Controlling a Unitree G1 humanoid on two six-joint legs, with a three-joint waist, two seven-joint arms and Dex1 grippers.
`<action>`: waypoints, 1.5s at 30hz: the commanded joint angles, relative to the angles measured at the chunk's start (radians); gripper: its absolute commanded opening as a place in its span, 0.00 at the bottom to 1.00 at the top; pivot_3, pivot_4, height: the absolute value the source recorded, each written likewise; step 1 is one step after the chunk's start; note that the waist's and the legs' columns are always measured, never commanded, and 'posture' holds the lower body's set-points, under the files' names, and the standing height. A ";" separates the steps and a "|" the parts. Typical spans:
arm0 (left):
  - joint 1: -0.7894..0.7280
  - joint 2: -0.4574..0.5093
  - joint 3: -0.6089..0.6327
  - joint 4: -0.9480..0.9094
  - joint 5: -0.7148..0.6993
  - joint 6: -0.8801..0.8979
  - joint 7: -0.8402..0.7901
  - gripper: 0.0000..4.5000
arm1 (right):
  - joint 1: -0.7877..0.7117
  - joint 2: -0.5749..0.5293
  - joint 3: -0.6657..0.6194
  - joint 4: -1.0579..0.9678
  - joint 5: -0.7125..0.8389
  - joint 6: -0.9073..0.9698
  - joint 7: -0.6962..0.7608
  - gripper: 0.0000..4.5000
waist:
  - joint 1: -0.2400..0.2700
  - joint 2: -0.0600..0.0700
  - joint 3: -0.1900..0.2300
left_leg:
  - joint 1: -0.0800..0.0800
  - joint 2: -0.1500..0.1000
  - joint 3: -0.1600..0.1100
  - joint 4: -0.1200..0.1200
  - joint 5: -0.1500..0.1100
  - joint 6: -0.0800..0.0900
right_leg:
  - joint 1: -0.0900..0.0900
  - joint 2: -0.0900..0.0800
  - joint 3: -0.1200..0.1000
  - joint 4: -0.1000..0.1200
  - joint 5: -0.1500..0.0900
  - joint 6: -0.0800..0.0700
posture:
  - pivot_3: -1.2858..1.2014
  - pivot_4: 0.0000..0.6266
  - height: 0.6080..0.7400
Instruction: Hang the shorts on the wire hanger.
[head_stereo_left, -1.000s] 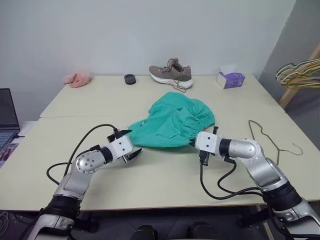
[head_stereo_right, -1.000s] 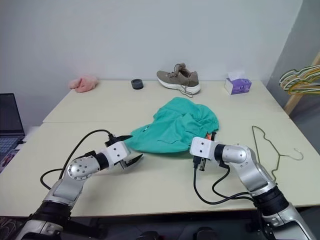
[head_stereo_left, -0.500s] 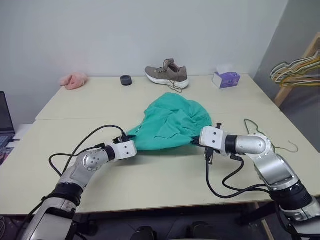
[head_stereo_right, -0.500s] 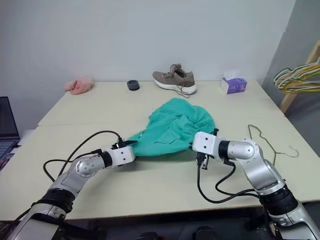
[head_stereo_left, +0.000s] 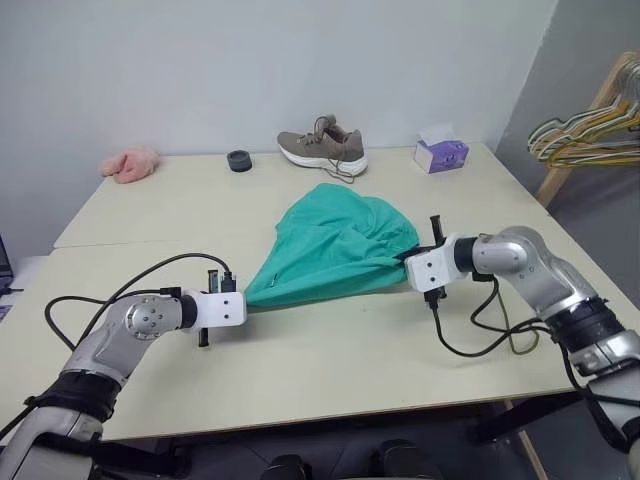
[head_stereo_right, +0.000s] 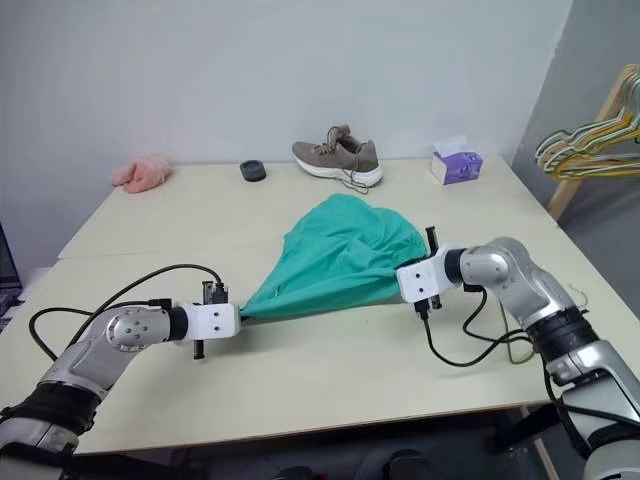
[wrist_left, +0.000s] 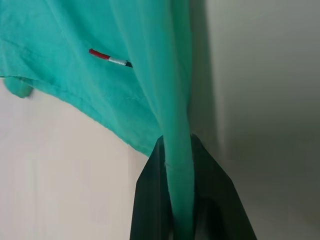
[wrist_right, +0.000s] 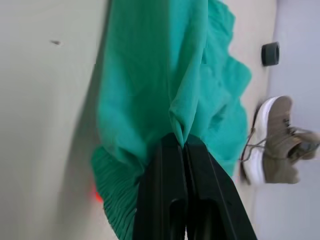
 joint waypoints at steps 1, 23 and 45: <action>0.092 0.079 0.061 -0.189 -0.136 0.168 -0.152 0.00 | 0.082 -0.063 0.002 -0.105 0.179 -0.039 0.189 0.00 | 0.001 0.000 0.000 | -0.001 0.000 0.000 0.000 0.000 0.000 | -0.001 0.000 0.000 0.000 0.000 0.000 | 0.48 0.00 1.00; 0.521 0.241 0.086 -0.669 -0.392 0.505 -0.388 0.00 | 0.370 -0.273 -0.026 -0.436 0.285 0.217 0.441 0.00 | 0.019 0.004 0.009 | 0.016 0.003 0.010 0.000 0.000 0.004 | 0.013 -0.002 0.003 0.000 -0.004 0.003 | 0.47 0.00 1.00; 0.537 0.187 0.083 -0.678 -0.446 0.564 -0.361 0.19 | 0.398 -0.263 -0.033 -0.475 0.277 0.319 0.442 0.15 | 0.019 0.004 0.009 | 0.018 0.007 0.014 0.000 -0.002 0.004 | 0.014 0.001 0.004 -0.001 -0.005 0.003 | 0.47 0.00 1.00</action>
